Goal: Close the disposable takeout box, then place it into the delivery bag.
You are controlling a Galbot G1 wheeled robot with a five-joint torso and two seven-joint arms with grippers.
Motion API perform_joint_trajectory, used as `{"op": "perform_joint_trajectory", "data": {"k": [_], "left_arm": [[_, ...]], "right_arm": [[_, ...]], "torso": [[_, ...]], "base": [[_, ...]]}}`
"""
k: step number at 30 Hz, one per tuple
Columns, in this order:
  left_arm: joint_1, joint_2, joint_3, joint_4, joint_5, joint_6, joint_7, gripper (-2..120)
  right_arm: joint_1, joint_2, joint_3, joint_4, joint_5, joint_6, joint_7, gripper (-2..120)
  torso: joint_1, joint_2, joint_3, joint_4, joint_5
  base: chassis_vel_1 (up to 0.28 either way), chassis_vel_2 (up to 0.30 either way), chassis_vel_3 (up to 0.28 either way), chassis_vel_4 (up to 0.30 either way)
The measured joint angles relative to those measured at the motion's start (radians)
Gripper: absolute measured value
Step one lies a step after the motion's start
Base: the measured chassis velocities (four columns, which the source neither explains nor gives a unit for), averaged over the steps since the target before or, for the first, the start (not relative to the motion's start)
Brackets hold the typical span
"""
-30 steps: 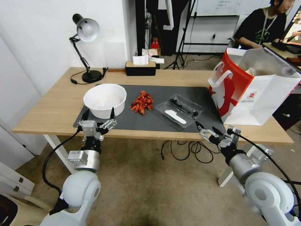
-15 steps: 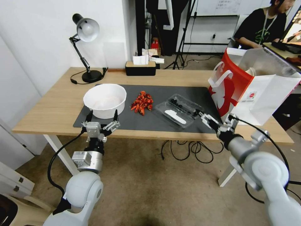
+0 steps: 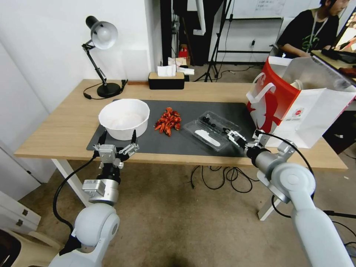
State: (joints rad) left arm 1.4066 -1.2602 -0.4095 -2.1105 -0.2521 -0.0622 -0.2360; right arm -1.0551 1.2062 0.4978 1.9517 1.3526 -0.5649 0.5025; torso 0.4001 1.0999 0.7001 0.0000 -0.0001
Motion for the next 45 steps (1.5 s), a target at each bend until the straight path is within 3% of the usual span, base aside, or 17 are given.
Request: {"op": "perform_joint_trajectory", "data": {"k": [10, 45], "left_arm": [[0.006, 0.000, -0.008, 0.003, -0.001, -0.012, 0.010, 100], [0.066, -0.018, -0.022, -0.015, 0.032, -0.054, 0.022, 100]], "right_arm": [[0.020, 0.051, -0.049, -0.030, -0.040, -0.002, 0.003, 100], [0.075, 0.097, -0.142, -0.045, -0.122, -0.001, -0.029, 100]], "torso": [[0.000, 0.000, 0.000, -0.0001, 0.0000], [0.000, 0.000, 0.000, -0.0001, 0.0000]], "base": [[0.000, 0.000, 0.000, 0.000], [0.000, 0.000, 0.000, 0.000]]}}
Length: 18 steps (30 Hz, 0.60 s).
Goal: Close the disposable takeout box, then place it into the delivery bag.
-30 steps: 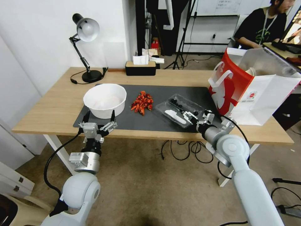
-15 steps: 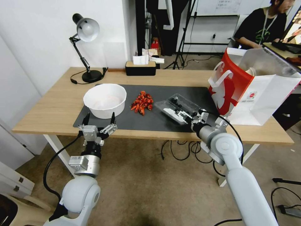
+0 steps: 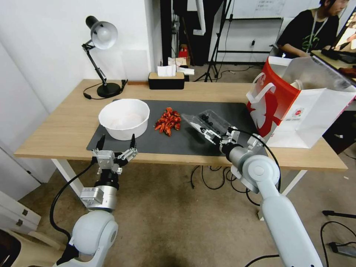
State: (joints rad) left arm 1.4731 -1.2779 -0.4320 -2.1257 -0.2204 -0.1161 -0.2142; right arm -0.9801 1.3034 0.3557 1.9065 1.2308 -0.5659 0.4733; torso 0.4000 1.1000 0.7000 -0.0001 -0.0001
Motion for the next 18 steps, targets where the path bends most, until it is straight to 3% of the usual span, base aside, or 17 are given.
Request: {"op": "perform_joint_trajectory", "data": {"k": [18], "left_arm": [[0.034, 0.013, -0.016, -0.023, 0.001, -0.012, 0.001, 100]], "right_arm": [[0.032, 0.058, -0.046, -0.041, -0.048, 0.000, -0.008, 100]], "torso": [[0.000, 0.000, 0.000, 0.0001, 0.0000]], "base": [[0.000, 0.000, 0.000, 0.000]]}}
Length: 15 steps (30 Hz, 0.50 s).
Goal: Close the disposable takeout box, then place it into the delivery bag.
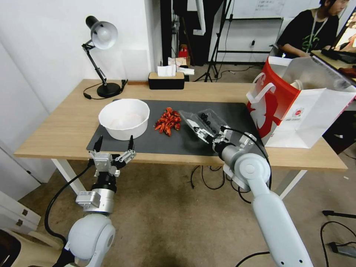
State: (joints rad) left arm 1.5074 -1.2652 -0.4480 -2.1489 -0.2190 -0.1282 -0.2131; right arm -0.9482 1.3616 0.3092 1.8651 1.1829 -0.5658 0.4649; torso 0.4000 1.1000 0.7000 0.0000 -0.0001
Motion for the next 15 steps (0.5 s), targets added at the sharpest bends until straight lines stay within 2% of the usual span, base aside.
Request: {"op": "perform_joint_trajectory", "data": {"k": [15], "left_arm": [[0.003, 0.000, 0.000, -0.002, 0.003, -0.008, 0.000, 100]], "right_arm": [[0.026, 0.030, -0.026, -0.024, -0.025, 0.002, -0.008, 100]], "torso": [[0.000, 0.000, 0.000, -0.0001, 0.0001]], "base": [[0.000, 0.000, 0.000, 0.000]]}}
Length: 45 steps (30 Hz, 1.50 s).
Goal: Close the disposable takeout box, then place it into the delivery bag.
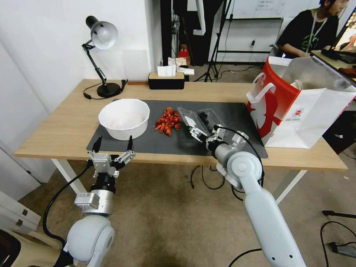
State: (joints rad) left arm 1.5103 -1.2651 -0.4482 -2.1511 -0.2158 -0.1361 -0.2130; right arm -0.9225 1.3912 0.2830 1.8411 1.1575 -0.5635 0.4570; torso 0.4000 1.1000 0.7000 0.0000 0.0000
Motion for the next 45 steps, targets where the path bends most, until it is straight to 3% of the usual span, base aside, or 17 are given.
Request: {"op": "perform_joint_trajectory", "data": {"k": [37, 45], "left_arm": [[-0.004, 0.004, 0.000, 0.011, 0.008, -0.006, -0.001, 100], [-0.002, 0.006, -0.002, 0.001, 0.007, -0.005, -0.001, 100]], "right_arm": [[0.010, 0.041, -0.023, -0.024, -0.014, 0.018, -0.041, 100], [-0.016, 0.013, -0.023, 0.017, -0.013, -0.045, -0.022, 100]], "torso": [[0.000, 0.000, 0.000, 0.0000, 0.0000], [0.000, 0.000, 0.000, 0.0001, 0.0000]], "base": [[0.000, 0.000, 0.000, 0.000], [0.000, 0.000, 0.000, 0.000]]}}
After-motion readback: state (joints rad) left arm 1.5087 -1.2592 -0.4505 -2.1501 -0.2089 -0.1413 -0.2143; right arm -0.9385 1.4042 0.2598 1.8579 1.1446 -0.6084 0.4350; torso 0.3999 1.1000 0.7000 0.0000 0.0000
